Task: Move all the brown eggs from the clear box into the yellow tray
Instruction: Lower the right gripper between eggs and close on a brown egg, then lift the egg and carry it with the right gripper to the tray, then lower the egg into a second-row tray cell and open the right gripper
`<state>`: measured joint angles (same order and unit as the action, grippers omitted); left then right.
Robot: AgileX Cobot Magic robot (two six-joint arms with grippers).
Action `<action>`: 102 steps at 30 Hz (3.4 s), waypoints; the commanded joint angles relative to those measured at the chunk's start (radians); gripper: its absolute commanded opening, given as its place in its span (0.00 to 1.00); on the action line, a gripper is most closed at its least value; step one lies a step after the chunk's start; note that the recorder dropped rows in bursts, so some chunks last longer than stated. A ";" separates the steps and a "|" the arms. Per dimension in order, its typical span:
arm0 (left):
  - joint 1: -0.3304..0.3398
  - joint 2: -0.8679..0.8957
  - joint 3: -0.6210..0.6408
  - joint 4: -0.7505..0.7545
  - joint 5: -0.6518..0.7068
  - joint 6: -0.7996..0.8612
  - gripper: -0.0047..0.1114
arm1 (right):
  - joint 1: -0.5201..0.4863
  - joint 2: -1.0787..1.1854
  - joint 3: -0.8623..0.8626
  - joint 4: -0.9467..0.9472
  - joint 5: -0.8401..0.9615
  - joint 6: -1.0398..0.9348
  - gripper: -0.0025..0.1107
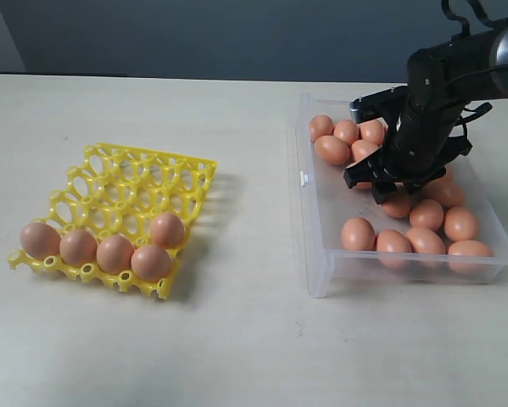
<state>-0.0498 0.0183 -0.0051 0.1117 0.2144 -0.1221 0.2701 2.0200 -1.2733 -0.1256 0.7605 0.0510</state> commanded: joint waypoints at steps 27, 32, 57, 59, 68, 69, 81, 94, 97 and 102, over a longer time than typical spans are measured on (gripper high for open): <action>-0.002 0.006 0.005 0.002 -0.004 -0.001 0.15 | 0.000 -0.230 0.011 0.182 -0.061 -0.078 0.03; -0.002 0.006 0.005 0.002 -0.004 -0.001 0.15 | 0.000 -0.274 0.011 0.350 -0.085 -0.165 0.03; -0.002 0.006 0.005 0.002 -0.004 -0.001 0.15 | 0.289 0.104 -0.022 1.870 0.137 -1.844 0.02; -0.002 0.006 0.005 0.002 -0.004 -0.001 0.15 | 0.290 0.138 -0.035 1.870 0.191 -1.871 0.02; -0.002 0.006 0.005 0.002 -0.004 -0.001 0.15 | 0.290 0.239 -0.133 1.870 0.308 -1.893 0.02; -0.002 0.006 0.005 0.002 -0.004 -0.001 0.15 | 0.290 0.246 -0.142 1.870 0.321 -1.893 0.02; -0.002 0.006 0.005 0.002 -0.004 -0.001 0.15 | 0.296 0.310 -0.158 1.870 0.301 -1.890 0.02; -0.002 0.006 0.005 0.002 -0.004 -0.001 0.15 | 0.353 0.310 -0.192 1.870 0.130 -1.886 0.18; -0.002 0.006 0.005 0.002 -0.004 -0.001 0.15 | 0.353 0.310 -0.192 1.870 0.130 -1.886 0.23; -0.002 0.006 0.005 0.002 -0.004 -0.001 0.15 | 0.353 0.310 -0.192 1.870 0.130 -1.886 0.22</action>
<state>-0.0498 0.0183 -0.0051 0.1117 0.2144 -0.1221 0.6237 2.3317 -1.4578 1.7334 0.8862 -1.8323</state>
